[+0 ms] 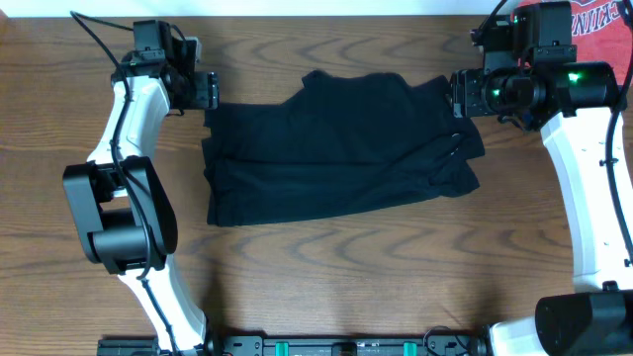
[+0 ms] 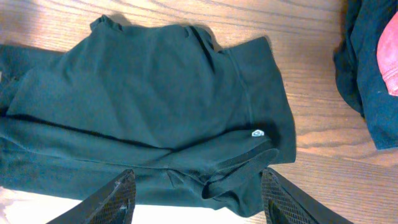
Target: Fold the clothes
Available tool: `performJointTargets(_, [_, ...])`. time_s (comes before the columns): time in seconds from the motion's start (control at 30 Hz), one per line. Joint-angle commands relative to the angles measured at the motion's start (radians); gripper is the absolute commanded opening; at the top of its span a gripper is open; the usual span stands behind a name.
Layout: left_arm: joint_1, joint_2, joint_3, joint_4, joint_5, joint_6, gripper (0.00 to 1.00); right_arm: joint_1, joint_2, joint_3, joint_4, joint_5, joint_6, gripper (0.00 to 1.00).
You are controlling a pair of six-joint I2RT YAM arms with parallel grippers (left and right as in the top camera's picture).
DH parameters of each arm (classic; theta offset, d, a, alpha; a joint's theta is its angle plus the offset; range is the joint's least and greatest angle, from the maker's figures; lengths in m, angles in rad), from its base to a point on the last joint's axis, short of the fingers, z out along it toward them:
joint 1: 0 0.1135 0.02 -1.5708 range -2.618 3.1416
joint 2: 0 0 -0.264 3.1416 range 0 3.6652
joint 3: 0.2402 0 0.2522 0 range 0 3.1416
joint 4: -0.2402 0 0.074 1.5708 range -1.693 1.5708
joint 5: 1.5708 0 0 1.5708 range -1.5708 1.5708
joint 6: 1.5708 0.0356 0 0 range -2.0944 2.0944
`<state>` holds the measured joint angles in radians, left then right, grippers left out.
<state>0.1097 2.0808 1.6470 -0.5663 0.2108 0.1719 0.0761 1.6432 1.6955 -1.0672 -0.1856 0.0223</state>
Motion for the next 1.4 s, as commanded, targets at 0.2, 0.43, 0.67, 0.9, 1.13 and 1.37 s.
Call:
performJointTargets(0.2, [0.001,0.096,0.027,0.034,0.010,0.146,0.78,0.002,-0.011,0.018,-0.019,0.016,0.022,0.63])
performJointTargets(0.43, [-0.003,0.114,0.026,0.014,0.015,0.146,0.78,0.002,-0.011,0.018,-0.021,0.022,0.023,0.63])
performJointTargets(0.67, [-0.023,0.154,0.019,-0.005,0.040,0.145,0.72,0.002,-0.011,0.017,-0.023,0.022,0.023,0.63])
performJointTargets(0.9, [-0.031,0.195,0.019,0.006,0.040,0.141,0.70,0.002,-0.011,0.017,-0.033,0.025,0.022,0.63])
performJointTargets(1.13, [-0.030,0.195,0.021,0.038,0.039,0.110,0.19,0.002,-0.011,0.017,-0.025,0.024,0.026,0.63])
performJointTargets(1.37, [-0.020,0.120,0.055,0.038,-0.014,-0.008,0.06,0.004,-0.010,0.017,0.020,0.024,0.034,0.63])
